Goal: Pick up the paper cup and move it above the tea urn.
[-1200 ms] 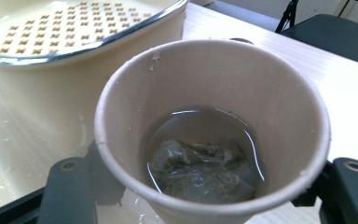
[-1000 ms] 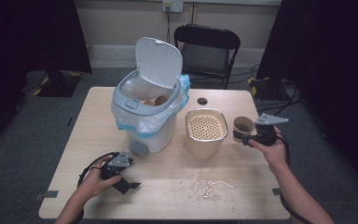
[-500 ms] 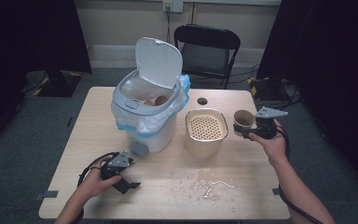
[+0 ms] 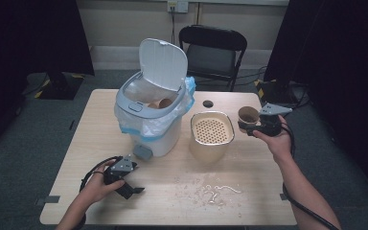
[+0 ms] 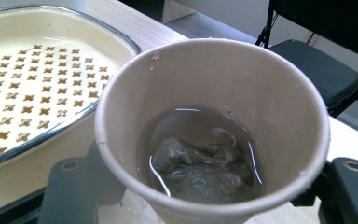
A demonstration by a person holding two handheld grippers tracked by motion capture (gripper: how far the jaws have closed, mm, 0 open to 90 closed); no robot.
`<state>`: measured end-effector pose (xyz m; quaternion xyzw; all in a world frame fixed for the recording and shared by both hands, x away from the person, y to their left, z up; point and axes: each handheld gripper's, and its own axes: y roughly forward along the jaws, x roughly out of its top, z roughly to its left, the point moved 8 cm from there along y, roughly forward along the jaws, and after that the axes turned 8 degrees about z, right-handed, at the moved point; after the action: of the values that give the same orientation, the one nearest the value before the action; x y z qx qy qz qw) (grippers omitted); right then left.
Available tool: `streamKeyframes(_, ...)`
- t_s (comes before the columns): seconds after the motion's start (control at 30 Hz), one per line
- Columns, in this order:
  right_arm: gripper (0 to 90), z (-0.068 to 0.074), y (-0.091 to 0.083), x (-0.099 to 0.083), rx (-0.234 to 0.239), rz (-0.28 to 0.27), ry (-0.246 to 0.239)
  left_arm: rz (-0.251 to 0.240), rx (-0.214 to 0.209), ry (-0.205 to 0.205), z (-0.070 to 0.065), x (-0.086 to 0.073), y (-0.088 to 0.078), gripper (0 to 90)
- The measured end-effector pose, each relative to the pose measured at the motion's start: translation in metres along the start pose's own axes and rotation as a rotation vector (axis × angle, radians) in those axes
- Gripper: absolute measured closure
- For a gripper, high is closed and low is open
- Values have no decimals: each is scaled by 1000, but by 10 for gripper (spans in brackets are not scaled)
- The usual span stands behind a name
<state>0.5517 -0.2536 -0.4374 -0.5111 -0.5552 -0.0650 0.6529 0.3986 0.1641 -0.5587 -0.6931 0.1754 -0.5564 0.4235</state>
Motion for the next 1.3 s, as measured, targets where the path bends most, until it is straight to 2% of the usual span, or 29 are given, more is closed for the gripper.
streamKeyframes(0.1, 313, -2, 1, 3, -12, 2, -20, 3, 0, -1, 0, 0, 0, 0)
streamKeyframes(0.37, 313, -6, 5, 12, -19, -5, -24, 0, 0, 0, 0, 0, 0, 0)
streamKeyframes(0.63, 314, -7, 9, 23, -31, -12, -49, 3, 6, -1, 0, 0, 0, 0)
streamKeyframes(1.07, 315, -8, 16, 38, -75, 1, -118, 8, 1, 6, 0, 0, 0, 0)
streamKeyframes(1.3, 316, -9, 16, 43, -96, -10, -152, 1, -1, 6, 0, 0, 0, 0)
